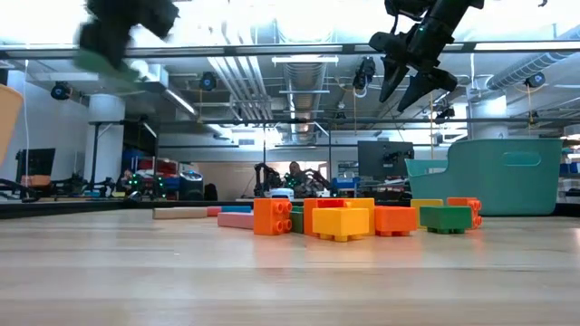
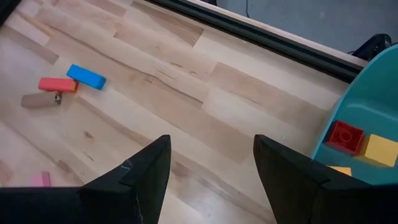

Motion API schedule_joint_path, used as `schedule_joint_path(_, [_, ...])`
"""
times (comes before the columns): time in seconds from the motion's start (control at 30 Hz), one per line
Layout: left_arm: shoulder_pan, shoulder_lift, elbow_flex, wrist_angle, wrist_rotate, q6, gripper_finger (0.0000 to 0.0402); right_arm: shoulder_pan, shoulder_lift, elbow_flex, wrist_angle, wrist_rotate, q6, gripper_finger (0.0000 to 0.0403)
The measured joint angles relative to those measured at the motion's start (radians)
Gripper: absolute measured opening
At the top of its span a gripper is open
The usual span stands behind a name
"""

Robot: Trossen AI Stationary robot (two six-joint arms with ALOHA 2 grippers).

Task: Sort blocks
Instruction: Put the green rectangular block into the yellow bin

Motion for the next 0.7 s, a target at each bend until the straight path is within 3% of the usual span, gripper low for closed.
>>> schedule_joint_path(0.17, [-0.277,-0.105,-0.009,0.040,0.010,-0.420,0.0095,0.000,0.000,0.000,0.001,0.000,-0.006,0.0219])
schedule_joint_path(0.4, [-0.704,-0.109,-0.010,0.070,0.016,-0.768,0.0095,0.000,0.000,0.000,0.038,-0.001,-0.030,0.0219])
schedule_joint_path(0.53, [-0.854,-0.079,-0.011,0.067,0.015,-0.954,0.0099,0.000,0.000,0.000,0.053,-0.001,-0.032,0.0219])
schedule_joint_path(0.7, [-0.938,-0.040,-0.011,0.047,0.012,-1.147,0.0124,0.000,0.000,0.000,0.053,-0.002,-0.038,0.0219])
